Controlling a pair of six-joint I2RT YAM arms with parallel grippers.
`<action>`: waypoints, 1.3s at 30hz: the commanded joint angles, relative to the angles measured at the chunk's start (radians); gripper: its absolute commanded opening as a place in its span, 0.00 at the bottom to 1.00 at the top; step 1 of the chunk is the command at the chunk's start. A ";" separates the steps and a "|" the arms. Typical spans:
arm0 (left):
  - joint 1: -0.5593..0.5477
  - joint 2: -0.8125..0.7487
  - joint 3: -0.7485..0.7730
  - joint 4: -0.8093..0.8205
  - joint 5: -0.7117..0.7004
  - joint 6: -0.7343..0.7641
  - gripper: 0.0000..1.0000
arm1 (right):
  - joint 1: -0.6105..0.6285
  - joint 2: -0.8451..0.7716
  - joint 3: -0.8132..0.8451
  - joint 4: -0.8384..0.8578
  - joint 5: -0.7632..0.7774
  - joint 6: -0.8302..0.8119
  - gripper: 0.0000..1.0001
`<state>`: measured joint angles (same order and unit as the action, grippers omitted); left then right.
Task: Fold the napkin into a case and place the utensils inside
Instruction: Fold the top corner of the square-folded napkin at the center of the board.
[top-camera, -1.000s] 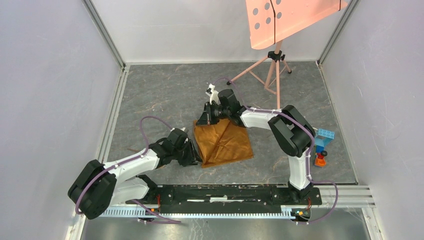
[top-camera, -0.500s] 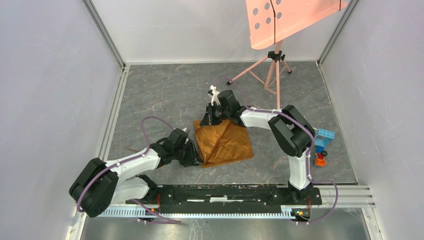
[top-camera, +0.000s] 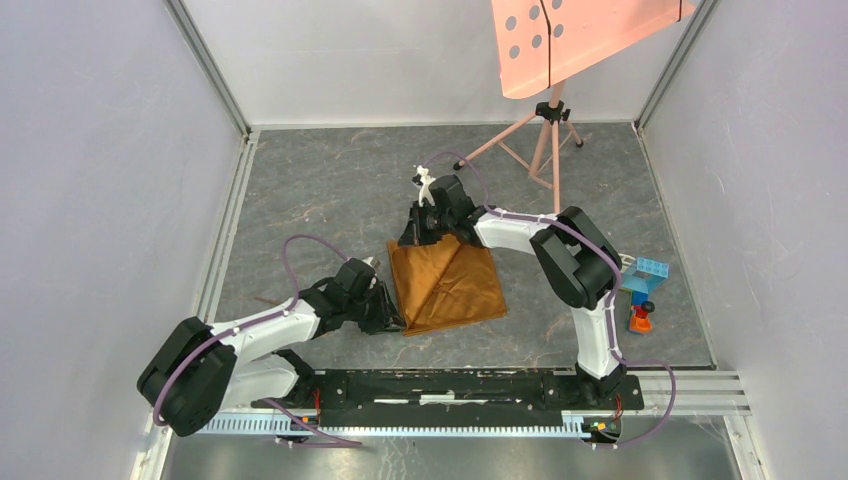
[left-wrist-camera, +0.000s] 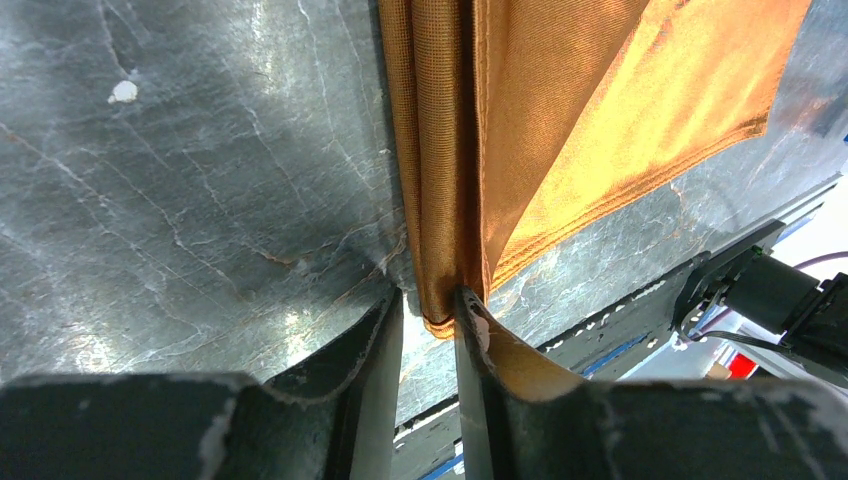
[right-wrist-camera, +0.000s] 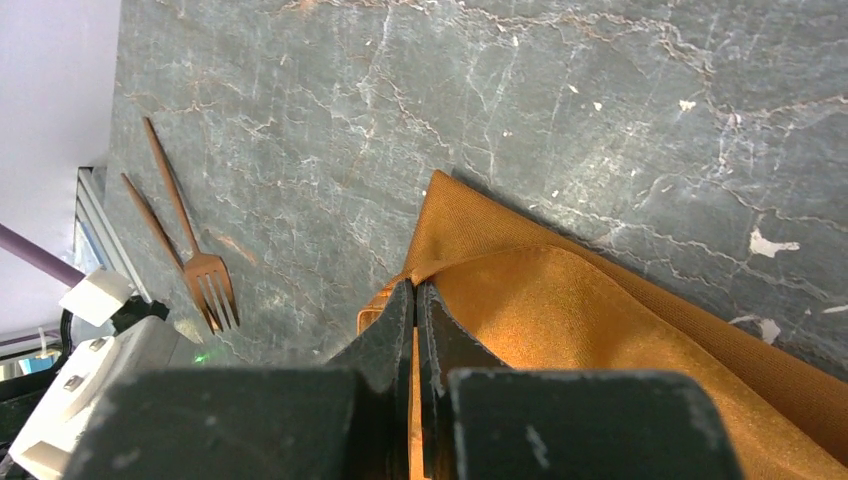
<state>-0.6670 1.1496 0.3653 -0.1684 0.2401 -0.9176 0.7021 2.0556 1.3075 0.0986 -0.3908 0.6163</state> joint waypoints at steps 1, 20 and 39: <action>0.003 0.010 -0.039 -0.060 -0.036 0.049 0.33 | -0.001 -0.003 0.036 -0.012 0.019 -0.023 0.00; 0.003 0.025 -0.043 -0.040 -0.030 0.057 0.33 | -0.180 -0.731 -0.620 -0.226 -0.004 -0.180 0.00; 0.002 -0.007 -0.024 -0.075 -0.001 0.068 0.37 | -0.271 -0.902 -0.760 -0.462 0.124 -0.312 0.00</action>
<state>-0.6670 1.1419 0.3576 -0.1585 0.2493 -0.9173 0.4355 1.1728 0.5491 -0.3302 -0.3065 0.3317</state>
